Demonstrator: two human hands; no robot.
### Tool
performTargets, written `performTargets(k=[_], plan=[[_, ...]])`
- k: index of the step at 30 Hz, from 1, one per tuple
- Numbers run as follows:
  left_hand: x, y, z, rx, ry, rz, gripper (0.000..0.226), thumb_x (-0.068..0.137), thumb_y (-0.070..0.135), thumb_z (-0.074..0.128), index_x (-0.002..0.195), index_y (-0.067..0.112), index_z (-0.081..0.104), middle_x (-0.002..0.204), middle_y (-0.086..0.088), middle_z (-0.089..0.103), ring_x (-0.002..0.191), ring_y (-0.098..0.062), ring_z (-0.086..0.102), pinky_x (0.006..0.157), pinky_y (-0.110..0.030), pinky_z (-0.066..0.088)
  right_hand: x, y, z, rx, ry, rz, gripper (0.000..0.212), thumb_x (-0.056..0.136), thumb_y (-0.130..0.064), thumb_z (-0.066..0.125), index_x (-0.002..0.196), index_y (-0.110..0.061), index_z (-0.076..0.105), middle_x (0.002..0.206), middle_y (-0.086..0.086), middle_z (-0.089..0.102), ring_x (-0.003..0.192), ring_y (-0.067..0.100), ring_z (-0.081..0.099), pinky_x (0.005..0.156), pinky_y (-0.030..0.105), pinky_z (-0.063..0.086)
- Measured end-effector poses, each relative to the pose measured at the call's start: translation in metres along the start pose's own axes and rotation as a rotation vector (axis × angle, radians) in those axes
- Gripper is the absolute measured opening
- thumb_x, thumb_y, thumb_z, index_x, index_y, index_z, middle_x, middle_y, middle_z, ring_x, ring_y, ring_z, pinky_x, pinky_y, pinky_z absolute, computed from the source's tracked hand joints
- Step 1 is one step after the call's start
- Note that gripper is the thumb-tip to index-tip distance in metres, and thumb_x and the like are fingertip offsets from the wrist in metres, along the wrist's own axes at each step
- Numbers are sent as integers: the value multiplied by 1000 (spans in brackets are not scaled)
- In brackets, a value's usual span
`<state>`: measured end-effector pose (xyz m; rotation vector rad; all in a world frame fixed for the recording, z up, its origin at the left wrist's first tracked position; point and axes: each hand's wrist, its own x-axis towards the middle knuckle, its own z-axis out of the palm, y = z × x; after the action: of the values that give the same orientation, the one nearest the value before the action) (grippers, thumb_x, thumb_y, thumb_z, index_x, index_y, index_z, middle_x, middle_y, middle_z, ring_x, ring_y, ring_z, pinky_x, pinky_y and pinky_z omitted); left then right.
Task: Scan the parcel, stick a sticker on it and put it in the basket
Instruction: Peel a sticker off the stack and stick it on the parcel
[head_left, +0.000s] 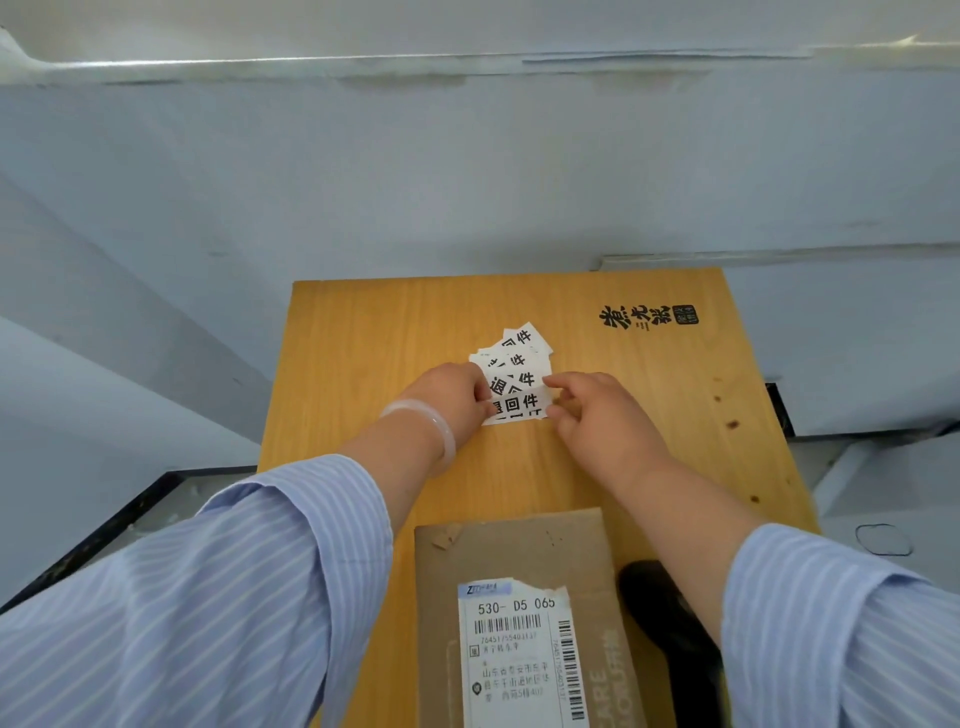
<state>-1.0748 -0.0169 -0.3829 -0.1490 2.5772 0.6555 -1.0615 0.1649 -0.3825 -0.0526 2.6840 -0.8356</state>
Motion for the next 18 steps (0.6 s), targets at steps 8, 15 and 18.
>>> performTargets(k=[8, 15, 18], plan=[[-12, -5, -24, -107, 28, -22, 32, 90, 27, 62, 123, 27, 63, 107, 1, 65, 94, -16, 57, 76, -25, 43, -5, -4, -14, 48, 32, 30, 35, 94, -31, 56, 129, -30, 57, 118, -3, 56, 93, 14, 55, 82, 28, 45], [-48, 1, -45, -295, 48, 51, 5, 89, 28, 66, 92, 27, 69, 92, 6, 66, 85, -14, 60, 75, -29, 49, -25, -27, -34, 121, -11, -19, 36, 92, -32, 61, 128, -27, 59, 113, -6, 60, 96, 12, 57, 84, 27, 46], [-74, 12, -59, -390, 34, 106, 5, 89, 27, 66, 91, 26, 70, 83, 8, 67, 75, -10, 60, 69, -25, 49, -43, -44, -50, 288, -13, 14, 27, 84, -34, 71, 110, -27, 67, 98, -6, 67, 89, 10, 62, 74, 23, 46]])
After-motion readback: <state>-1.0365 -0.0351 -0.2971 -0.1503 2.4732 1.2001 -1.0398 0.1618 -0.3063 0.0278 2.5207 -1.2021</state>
